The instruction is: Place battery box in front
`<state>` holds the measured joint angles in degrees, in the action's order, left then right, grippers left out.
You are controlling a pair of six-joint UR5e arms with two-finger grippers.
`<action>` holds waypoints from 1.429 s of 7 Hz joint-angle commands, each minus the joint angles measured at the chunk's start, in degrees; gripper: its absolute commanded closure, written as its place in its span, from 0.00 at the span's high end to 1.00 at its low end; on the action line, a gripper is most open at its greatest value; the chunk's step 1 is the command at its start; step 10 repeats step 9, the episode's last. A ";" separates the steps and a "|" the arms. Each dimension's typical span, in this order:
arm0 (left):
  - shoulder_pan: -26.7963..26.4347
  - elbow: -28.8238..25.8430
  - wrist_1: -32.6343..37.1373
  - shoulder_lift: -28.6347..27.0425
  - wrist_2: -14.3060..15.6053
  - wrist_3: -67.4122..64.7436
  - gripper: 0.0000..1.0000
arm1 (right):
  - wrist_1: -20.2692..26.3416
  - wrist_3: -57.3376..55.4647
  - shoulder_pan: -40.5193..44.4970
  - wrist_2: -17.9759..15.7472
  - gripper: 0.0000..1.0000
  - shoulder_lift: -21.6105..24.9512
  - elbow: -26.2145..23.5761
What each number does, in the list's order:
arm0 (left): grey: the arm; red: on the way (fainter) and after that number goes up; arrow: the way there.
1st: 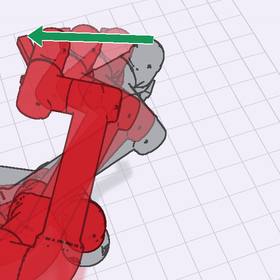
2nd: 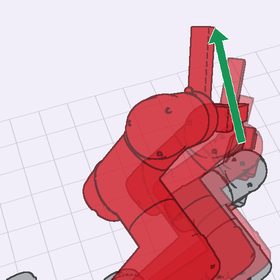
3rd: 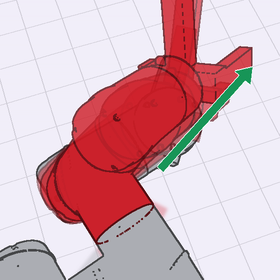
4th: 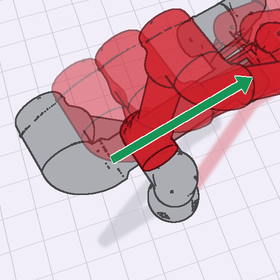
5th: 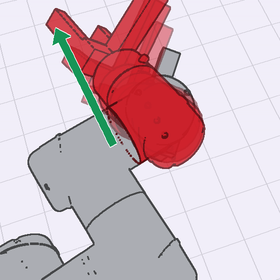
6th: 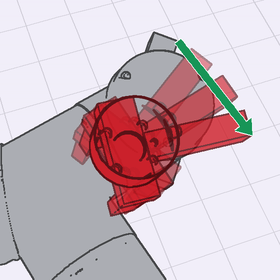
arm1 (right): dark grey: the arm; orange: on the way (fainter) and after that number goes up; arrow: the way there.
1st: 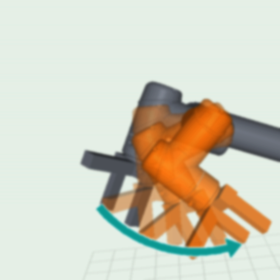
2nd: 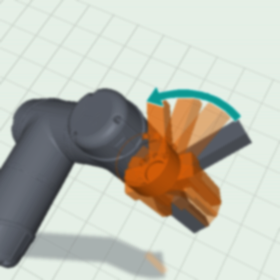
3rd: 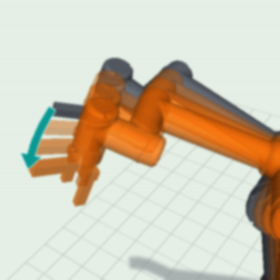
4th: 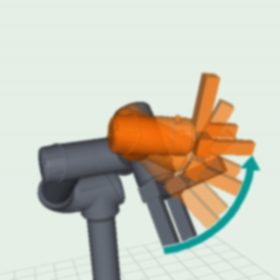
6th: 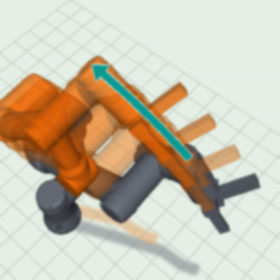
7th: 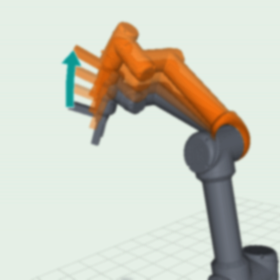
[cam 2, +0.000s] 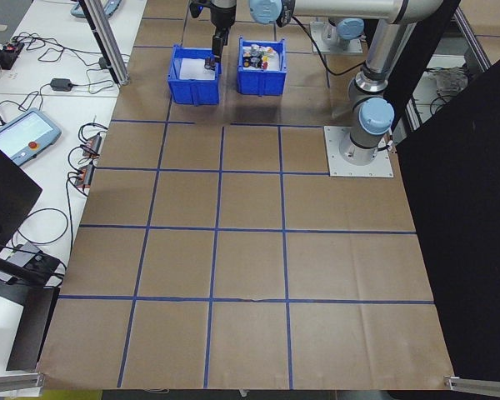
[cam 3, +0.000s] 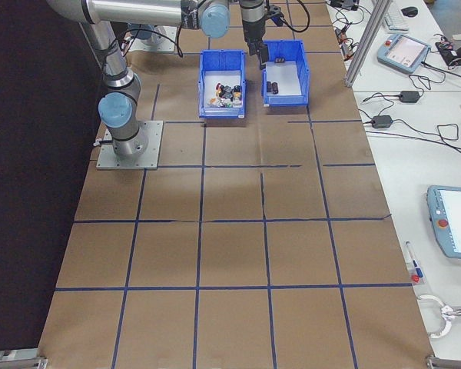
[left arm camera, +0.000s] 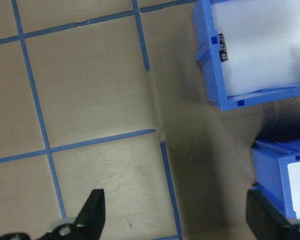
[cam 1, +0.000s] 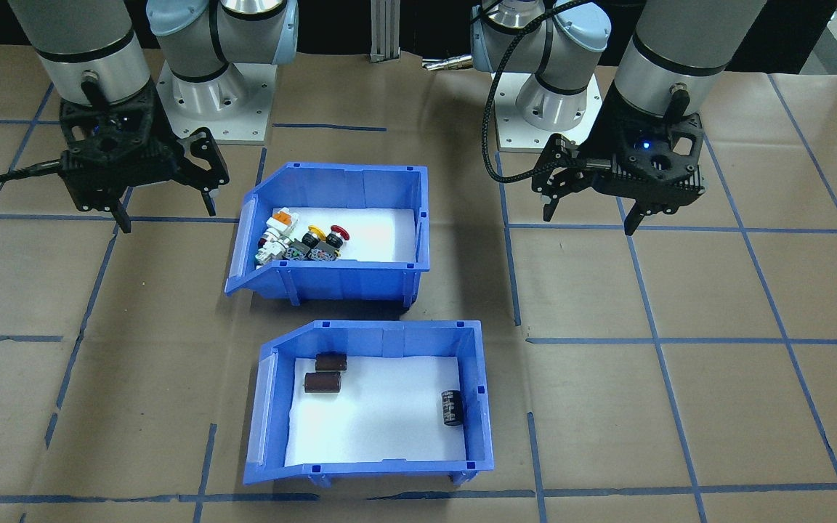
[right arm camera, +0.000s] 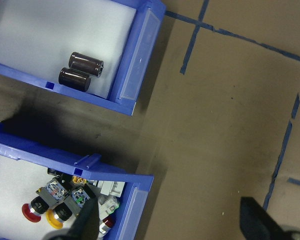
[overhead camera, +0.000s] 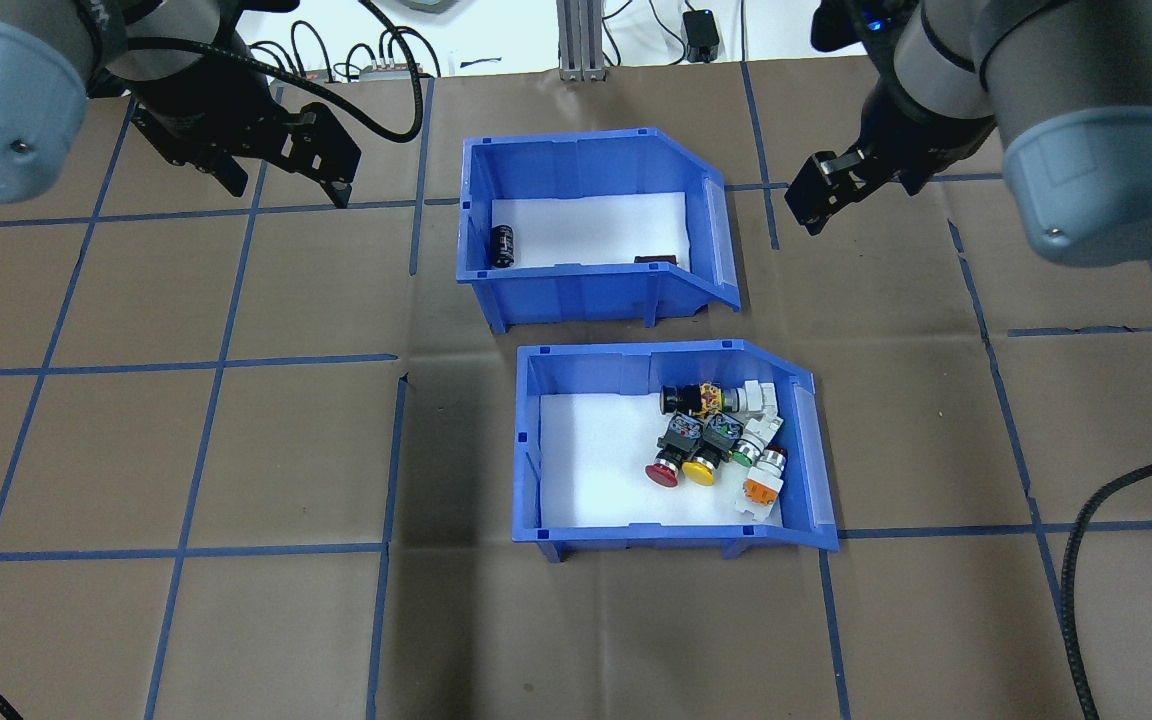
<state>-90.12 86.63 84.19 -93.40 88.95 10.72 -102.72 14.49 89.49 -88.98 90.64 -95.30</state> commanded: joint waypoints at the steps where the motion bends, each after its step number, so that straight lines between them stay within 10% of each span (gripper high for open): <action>1: 0.03 -0.14 -0.08 0.06 0.00 0.00 1.00 | 9.25 -11.80 -1.25 0.22 1.00 -0.54 2.56; 10: -0.06 -0.06 -0.34 -0.02 0.00 0.00 1.00 | 14.48 -20.03 -1.16 -0.14 1.00 -1.43 2.93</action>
